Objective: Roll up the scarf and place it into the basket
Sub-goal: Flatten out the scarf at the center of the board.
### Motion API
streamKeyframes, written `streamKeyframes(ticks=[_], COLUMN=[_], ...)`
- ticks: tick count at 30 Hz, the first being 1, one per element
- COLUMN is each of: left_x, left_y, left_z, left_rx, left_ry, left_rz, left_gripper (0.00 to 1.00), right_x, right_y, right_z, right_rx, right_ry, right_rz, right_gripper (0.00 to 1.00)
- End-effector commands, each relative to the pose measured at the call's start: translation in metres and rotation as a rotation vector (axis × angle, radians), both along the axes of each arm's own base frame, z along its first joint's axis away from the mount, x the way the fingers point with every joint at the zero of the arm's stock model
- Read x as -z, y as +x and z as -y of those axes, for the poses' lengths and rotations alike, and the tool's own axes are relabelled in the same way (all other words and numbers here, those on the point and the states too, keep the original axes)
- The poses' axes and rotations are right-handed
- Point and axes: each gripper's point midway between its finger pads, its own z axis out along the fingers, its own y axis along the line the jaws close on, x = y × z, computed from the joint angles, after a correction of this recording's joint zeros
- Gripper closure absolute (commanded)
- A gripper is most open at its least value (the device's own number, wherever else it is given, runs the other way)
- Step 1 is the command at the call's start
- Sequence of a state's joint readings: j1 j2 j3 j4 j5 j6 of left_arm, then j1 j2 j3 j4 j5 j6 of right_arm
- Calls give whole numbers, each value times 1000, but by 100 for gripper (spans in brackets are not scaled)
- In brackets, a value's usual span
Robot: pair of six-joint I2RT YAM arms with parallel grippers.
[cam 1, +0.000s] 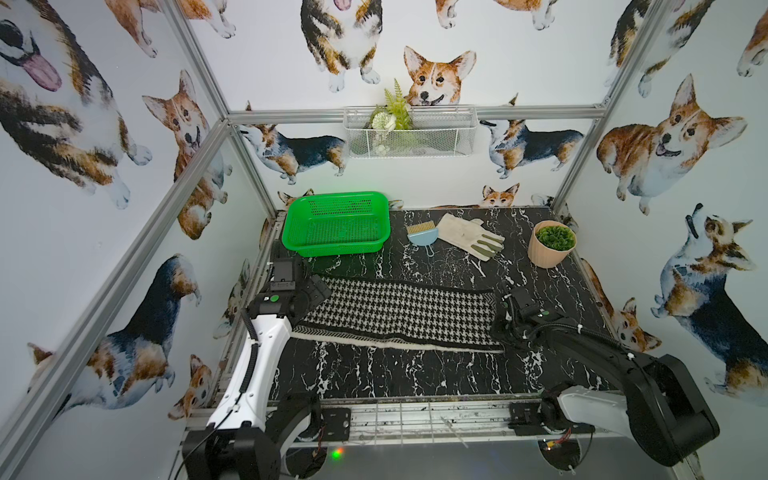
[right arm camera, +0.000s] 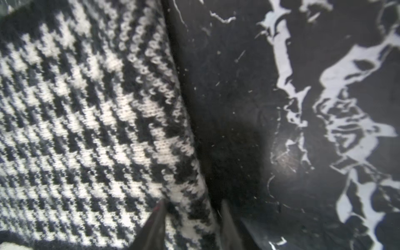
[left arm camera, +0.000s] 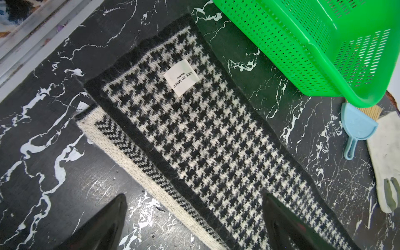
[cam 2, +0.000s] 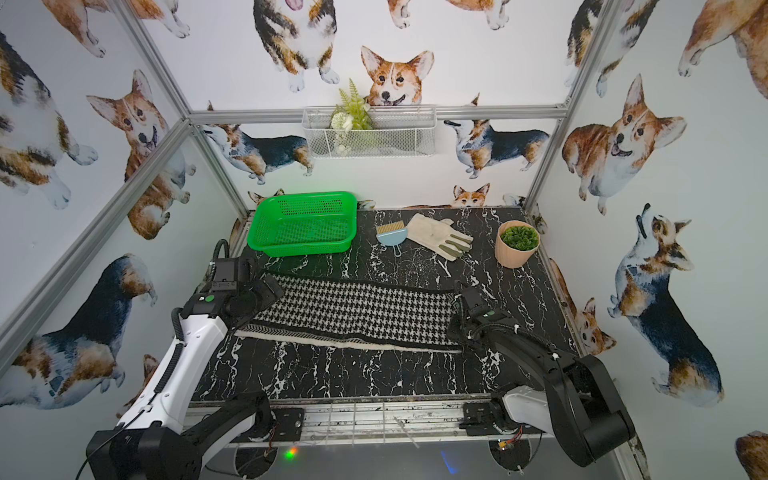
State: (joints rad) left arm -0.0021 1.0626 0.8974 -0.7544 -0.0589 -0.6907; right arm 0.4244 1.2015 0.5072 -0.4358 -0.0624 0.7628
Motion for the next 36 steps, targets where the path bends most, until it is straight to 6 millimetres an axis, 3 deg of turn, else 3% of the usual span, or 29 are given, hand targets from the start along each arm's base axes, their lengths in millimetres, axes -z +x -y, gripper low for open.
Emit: streamKeyframes(ticks=[1, 3, 4, 12, 21, 30, 31, 36], left_x=[-2, 0, 0, 15, 39, 50, 61, 75], left_y=[5, 5, 5, 4, 1, -7, -15, -22], left_z=[-1, -2, -3, -2, -1, -4, -3, 0], left_rx=[8, 9, 10, 8, 34, 28, 29, 27], left_ry=[16, 24, 25, 20, 24, 34, 30, 3], left_rz=[14, 7, 3, -37, -128, -189, -220, -243], left_gripper=[1, 0, 0, 0, 1, 1, 1, 4], right_x=[3, -1, -4, -26, -52, -64, -66, -70], right_y=[-6, -5, -4, 14, 46, 70, 71, 72], right_z=[-3, -2, -1, 32, 63, 97, 103, 132], right_rx=[-5, -1, 0, 93, 198, 304, 313, 407], right_ry=[25, 29, 32, 94, 199, 272, 269, 314], right_rz=[-26, -16, -11, 8, 54, 81, 84, 115], right_gripper=[85, 99, 100, 100, 100, 100, 100, 100])
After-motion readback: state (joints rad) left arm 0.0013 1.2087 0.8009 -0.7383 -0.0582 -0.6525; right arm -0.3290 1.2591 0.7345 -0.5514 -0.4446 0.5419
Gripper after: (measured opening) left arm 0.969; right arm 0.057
